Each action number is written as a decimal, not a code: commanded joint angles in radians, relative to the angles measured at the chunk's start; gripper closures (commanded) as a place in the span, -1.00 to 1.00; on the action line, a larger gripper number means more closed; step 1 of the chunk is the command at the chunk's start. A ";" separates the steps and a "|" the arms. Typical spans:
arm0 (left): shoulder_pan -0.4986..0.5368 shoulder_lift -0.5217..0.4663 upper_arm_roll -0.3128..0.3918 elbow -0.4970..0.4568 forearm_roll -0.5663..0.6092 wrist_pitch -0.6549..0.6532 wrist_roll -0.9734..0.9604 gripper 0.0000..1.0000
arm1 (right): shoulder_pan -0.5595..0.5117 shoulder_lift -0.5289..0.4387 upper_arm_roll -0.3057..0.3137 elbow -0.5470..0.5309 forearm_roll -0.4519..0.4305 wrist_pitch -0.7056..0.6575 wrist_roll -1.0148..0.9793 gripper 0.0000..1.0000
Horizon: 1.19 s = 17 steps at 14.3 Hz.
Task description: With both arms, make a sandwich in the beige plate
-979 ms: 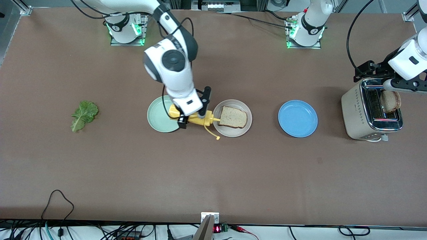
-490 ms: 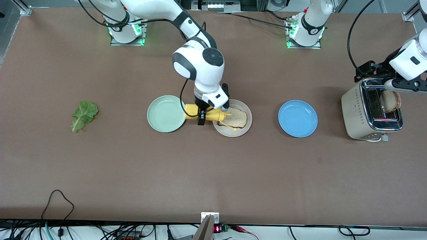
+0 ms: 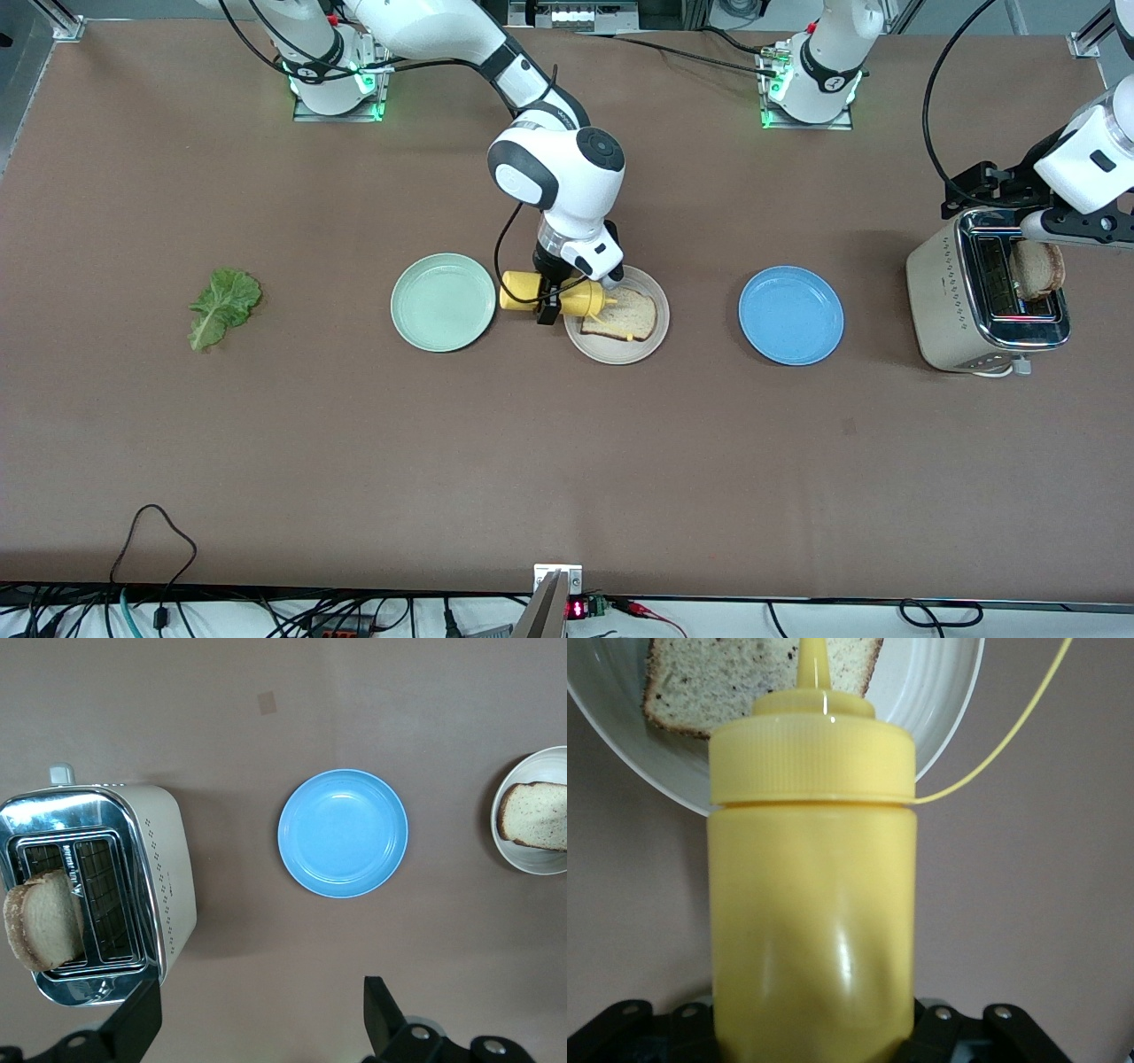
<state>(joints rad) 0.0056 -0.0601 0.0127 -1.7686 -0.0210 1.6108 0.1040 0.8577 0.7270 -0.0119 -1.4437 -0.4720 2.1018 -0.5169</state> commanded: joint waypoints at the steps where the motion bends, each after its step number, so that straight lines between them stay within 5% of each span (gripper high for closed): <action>1: 0.005 0.011 0.000 0.031 -0.020 -0.022 0.010 -1.00 | 0.010 0.005 -0.011 0.035 -0.017 -0.029 0.011 0.51; 5: 0.005 0.011 0.000 0.031 -0.022 -0.022 0.010 -1.00 | -0.006 -0.018 -0.036 0.042 0.002 -0.029 0.003 0.51; 9: 0.004 0.011 0.000 0.032 -0.020 -0.022 0.010 -1.00 | -0.098 -0.099 -0.027 0.034 0.117 -0.028 -0.024 0.51; 17: 0.004 0.011 0.001 0.037 -0.020 -0.023 0.010 -1.00 | -0.259 -0.270 -0.025 0.000 0.531 -0.028 -0.247 0.51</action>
<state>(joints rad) 0.0056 -0.0601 0.0124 -1.7620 -0.0220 1.6108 0.1040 0.6483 0.5250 -0.0554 -1.4043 -0.0369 2.0822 -0.6997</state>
